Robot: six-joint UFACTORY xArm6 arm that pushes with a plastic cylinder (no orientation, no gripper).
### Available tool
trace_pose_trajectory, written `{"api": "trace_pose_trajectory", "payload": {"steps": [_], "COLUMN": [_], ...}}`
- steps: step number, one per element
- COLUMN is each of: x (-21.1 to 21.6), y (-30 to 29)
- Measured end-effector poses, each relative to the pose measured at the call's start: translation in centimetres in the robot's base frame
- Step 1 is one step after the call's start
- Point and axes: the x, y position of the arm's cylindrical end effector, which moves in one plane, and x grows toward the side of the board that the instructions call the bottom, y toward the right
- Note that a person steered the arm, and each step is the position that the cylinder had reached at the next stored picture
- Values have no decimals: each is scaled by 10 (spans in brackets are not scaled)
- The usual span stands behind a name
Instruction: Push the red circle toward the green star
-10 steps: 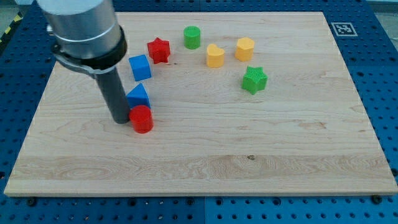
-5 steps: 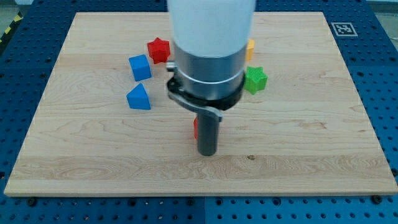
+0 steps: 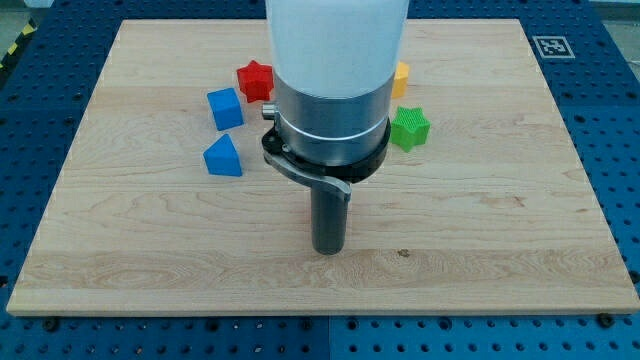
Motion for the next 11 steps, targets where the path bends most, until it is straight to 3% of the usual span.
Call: {"api": "trace_pose_trajectory", "payload": {"steps": [7,10,11], "x": [-74,-84,-109], "y": [-1,-53,-56]}}
